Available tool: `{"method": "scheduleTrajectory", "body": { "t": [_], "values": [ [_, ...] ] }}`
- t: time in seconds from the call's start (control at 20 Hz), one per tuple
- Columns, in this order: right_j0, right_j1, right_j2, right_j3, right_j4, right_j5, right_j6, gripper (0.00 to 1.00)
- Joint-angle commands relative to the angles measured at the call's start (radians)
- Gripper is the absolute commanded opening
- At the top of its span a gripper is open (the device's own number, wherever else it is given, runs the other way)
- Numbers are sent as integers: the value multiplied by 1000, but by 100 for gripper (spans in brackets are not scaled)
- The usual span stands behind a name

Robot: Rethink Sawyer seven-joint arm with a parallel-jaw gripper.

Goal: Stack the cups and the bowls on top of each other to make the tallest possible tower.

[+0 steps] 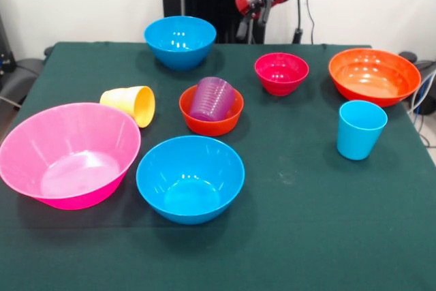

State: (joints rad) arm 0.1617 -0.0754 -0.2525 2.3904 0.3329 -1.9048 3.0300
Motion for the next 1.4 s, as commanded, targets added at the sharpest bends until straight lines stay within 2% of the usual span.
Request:
{"method": "scheduleTrajectory", "body": {
  "t": [0.05, 0.35, 0.8, 1.4],
  "values": [
    [17, 138, 162, -187, 26, 170, 105, 100],
    [18, 161, 156, -231, 49, 93, 116, 100],
    [6, 284, 169, -370, 31, 87, 136, 100],
    [-24, 320, 162, -439, 29, 117, 126, 100]
  ]
}}
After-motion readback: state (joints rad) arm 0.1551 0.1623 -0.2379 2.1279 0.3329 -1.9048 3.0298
